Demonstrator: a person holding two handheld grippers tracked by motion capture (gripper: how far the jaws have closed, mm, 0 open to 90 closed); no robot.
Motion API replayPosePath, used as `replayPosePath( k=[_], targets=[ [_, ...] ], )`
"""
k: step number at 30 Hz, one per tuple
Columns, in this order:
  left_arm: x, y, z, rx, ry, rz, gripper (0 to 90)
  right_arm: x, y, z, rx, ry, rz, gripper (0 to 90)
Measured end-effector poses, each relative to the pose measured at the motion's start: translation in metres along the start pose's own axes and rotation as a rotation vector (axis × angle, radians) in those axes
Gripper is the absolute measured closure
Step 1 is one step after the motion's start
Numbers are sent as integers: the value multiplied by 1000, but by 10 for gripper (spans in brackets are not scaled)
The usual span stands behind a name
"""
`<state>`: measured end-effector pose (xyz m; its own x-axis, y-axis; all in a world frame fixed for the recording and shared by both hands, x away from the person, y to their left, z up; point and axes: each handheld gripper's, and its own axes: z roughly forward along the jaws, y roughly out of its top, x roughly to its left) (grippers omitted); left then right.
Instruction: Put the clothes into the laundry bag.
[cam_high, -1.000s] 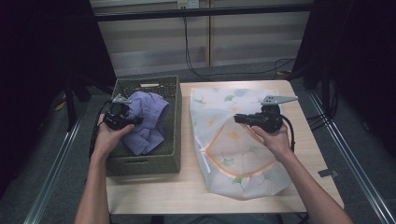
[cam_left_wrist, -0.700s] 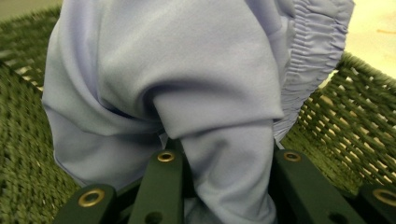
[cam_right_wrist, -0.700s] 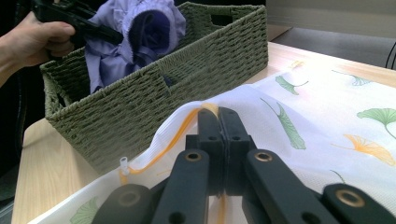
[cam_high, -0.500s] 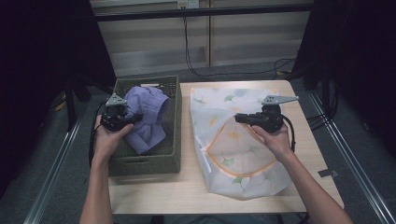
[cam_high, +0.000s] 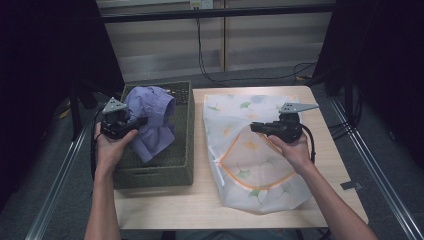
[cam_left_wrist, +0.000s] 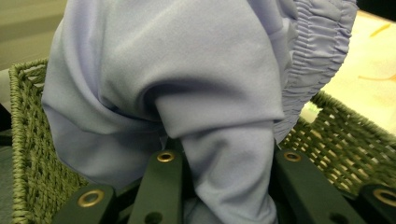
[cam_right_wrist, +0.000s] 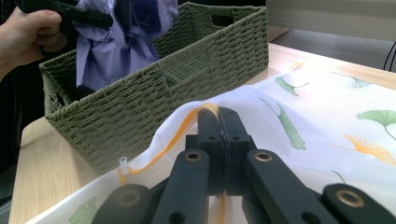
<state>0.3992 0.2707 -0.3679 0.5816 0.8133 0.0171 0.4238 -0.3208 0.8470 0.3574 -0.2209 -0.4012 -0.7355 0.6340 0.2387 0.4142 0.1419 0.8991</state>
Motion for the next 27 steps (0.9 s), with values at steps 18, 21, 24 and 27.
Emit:
replayPosePath(
  k=[18,21,24,27],
  targets=[
    [-6,14,-21,-106,-14,-3,726,-1,0,0,-1,4,3,899],
    [-9,19,-28,-134,-15,6,726,-1,0,-1,-2,4,3,899],
    [-11,22,-34,-153,-14,15,726,-1,0,-2,-6,4,2,898],
    [-12,25,-39,-180,-29,1,726,-1,1,-2,-7,4,3,899]
  ],
)
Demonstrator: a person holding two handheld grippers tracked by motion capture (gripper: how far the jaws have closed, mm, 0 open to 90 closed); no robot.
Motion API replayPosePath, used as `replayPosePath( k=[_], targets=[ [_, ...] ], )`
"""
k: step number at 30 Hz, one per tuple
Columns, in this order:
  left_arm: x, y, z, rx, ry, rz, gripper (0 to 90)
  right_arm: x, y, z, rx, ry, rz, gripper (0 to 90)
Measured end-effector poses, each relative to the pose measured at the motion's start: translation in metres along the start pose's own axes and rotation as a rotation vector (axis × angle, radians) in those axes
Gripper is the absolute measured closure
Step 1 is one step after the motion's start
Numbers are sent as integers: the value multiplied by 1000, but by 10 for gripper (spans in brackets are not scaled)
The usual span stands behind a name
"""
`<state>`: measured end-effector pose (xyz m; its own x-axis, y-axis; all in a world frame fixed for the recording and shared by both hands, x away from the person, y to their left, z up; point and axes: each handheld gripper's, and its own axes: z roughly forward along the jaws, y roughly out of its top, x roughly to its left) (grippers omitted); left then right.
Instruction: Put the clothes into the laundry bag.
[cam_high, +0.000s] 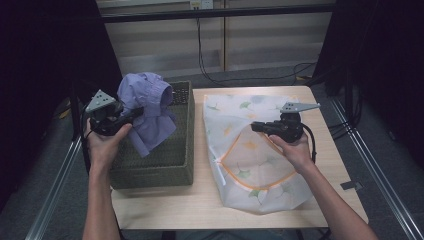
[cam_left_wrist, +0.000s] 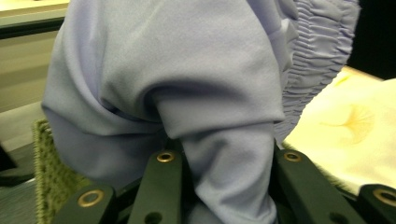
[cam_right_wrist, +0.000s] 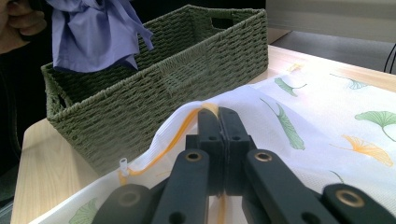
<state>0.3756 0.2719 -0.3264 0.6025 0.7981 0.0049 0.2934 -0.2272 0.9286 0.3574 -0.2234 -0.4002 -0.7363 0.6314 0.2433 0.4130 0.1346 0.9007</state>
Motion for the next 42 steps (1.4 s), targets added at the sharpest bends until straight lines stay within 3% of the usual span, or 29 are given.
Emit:
replayPosePath(
  k=[1,6,10,15,25,30,42],
  targets=[
    [0,1,-2,-10,-17,1,726,0,0,0,0,0,1,899],
    [-4,7,-10,-35,-8,12,726,0,0,0,-1,-1,1,899],
    [-7,10,-16,-54,12,50,725,0,0,0,-3,2,3,899],
    [-12,14,-21,-77,7,78,725,0,0,0,-2,3,3,899],
    [-16,19,-34,-119,2,78,725,0,0,0,-1,2,2,899],
    [-19,20,-40,-168,11,82,725,1,-1,2,2,3,-1,899],
    [-33,28,-43,-201,-19,99,725,1,-1,3,3,4,-2,899]
  ],
)
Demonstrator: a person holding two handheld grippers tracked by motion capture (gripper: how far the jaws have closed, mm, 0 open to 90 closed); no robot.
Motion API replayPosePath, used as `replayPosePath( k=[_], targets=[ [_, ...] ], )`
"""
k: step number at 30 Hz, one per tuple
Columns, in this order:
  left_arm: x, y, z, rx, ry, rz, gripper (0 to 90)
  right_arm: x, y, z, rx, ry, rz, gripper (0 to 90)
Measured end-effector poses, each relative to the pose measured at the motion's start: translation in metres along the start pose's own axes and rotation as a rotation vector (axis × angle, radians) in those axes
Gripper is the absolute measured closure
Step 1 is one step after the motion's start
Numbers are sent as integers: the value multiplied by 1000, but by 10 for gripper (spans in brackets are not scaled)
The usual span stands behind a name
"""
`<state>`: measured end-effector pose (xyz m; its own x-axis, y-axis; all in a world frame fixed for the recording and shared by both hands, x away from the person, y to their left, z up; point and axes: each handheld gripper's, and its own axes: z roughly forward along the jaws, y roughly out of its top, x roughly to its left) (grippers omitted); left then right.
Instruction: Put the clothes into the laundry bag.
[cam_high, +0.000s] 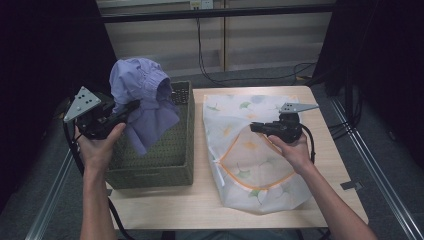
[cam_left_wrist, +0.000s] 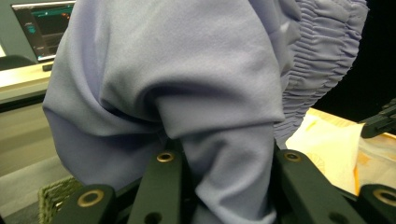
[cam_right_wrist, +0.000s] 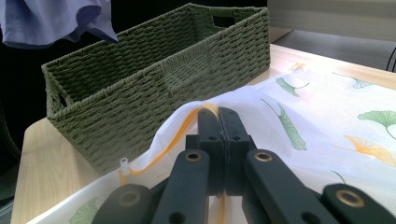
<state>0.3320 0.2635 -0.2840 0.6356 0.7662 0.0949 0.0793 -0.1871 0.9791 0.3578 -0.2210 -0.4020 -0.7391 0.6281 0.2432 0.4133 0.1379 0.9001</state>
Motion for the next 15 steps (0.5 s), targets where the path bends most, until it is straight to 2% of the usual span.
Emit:
replayPosePath(
  k=[2,5,9,11,15],
  targets=[
    [-2,2,0,-4,-3,3,725,1,0,0,2,0,-2,898],
    [-6,4,2,-22,-38,-18,725,1,0,0,1,-1,-6,899],
    [-12,8,5,-19,-43,-18,726,2,0,0,1,1,-7,899],
    [-16,10,6,-36,-58,-25,725,2,1,0,0,2,-7,899],
    [-23,13,9,-29,-74,-6,725,1,0,0,-3,-1,-4,898]
  ],
)
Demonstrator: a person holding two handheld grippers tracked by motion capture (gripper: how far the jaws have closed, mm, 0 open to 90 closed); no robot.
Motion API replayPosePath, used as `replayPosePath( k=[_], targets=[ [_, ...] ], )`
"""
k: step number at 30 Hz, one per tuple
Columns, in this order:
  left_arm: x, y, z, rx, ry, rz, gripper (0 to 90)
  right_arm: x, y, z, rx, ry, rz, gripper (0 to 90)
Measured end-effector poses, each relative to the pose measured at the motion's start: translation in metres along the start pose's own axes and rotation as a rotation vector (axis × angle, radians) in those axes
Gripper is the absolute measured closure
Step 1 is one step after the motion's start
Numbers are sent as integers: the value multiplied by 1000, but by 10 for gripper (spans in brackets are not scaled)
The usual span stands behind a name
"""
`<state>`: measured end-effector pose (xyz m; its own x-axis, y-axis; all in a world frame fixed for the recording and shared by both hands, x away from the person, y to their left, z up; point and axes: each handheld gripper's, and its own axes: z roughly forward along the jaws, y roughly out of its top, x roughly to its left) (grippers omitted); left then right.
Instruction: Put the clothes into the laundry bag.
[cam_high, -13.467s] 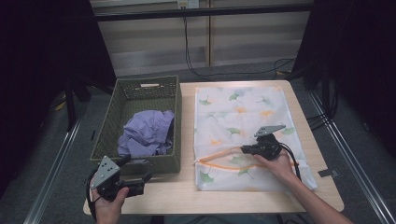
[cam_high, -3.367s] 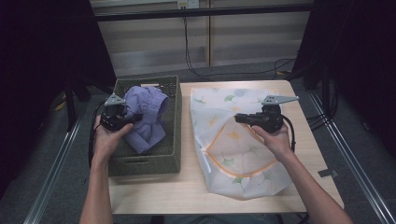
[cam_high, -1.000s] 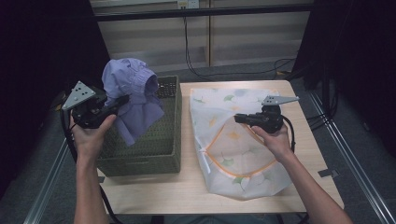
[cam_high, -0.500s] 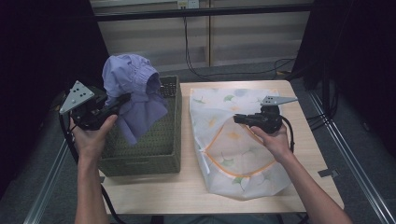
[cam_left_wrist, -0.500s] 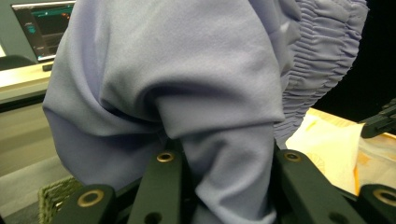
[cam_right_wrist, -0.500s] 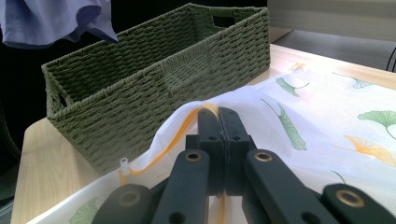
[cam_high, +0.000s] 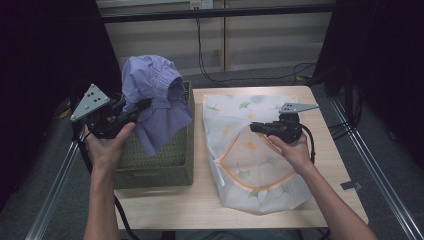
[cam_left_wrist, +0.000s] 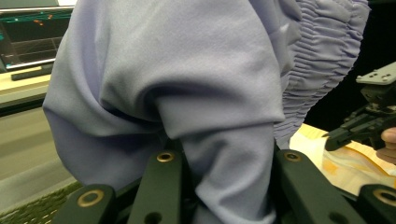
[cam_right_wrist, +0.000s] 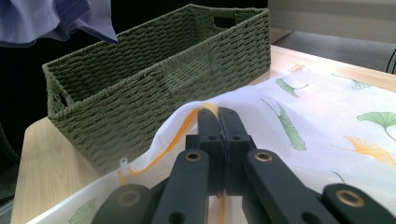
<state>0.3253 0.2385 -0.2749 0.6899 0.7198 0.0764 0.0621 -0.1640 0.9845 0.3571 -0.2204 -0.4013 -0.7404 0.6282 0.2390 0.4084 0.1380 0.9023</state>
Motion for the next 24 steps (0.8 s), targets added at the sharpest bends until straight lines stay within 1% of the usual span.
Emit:
replayPosePath(
  k=[1,4,5,6,10,11,12,13,15,17,18,19,21,22,24],
  targets=[
    [-2,0,2,-2,-9,-1,725,0,0,0,-1,0,1,898],
    [-8,2,4,-10,-7,27,725,0,0,0,0,1,-1,898],
    [-11,3,5,-6,-23,42,725,0,0,0,0,0,-1,899],
    [-13,4,5,-9,-29,53,725,0,0,0,0,0,-1,898],
    [-19,6,8,-7,-61,49,725,0,1,-1,-3,1,-3,899],
    [-22,6,11,-8,-71,41,725,0,1,-1,-2,0,-4,899],
    [-23,6,12,-5,-75,36,725,0,0,0,-2,-2,-5,898],
    [-26,7,15,0,-75,47,725,1,1,0,-1,-2,-5,899],
    [-32,7,18,10,-84,46,725,1,1,0,-1,0,-6,899],
    [-34,8,22,28,-76,51,725,1,1,0,0,-1,-5,898],
    [-35,7,24,36,-82,53,725,0,1,-1,1,1,-6,899],
    [-37,7,26,36,-94,41,725,0,1,-1,1,3,-5,898],
    [-40,6,30,41,-112,50,725,0,1,-1,4,3,-6,898],
    [-42,6,31,49,-126,47,725,0,1,-1,4,5,-4,899],
    [-46,6,35,47,-137,48,725,1,1,0,6,6,-5,899]
  ],
)
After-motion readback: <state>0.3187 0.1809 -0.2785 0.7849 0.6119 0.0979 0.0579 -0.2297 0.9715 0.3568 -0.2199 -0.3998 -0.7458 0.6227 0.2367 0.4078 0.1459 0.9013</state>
